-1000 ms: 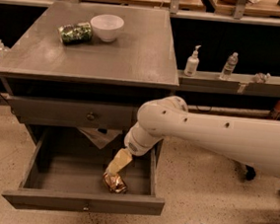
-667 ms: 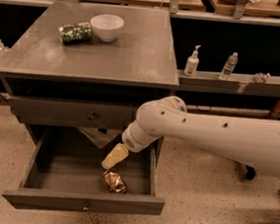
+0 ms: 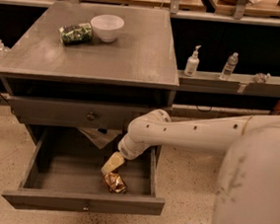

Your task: Pick orange can from middle drawer and place on counter

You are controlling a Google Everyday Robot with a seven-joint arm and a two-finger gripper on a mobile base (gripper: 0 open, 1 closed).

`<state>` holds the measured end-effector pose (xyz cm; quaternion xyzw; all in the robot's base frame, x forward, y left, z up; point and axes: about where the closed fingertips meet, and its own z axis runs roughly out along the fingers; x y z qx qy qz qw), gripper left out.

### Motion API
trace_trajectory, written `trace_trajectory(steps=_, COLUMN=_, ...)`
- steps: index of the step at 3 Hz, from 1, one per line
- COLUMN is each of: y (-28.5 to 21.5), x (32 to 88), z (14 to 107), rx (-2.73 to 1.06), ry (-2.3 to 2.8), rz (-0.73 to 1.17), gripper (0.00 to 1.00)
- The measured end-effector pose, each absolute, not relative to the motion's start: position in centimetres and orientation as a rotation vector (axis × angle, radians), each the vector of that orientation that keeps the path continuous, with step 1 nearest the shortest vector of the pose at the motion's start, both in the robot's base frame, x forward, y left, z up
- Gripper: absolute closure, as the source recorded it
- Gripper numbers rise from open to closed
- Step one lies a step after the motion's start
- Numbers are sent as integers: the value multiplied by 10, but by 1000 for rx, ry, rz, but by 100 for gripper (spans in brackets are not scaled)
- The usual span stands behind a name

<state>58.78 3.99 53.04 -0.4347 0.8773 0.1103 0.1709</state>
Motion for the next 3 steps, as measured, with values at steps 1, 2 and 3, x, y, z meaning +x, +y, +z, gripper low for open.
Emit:
trace_trajectory(steps=1, y=45, x=603, z=491, rx=-1199, ry=2495, rz=283, gripper=0)
trace_trajectory(steps=2, y=55, x=610, z=462, rx=-1208, ry=2495, rz=268, gripper=0)
trace_trajectory(steps=3, y=70, x=602, z=432, rx=-1260, ry=2514, rz=286, gripper=0)
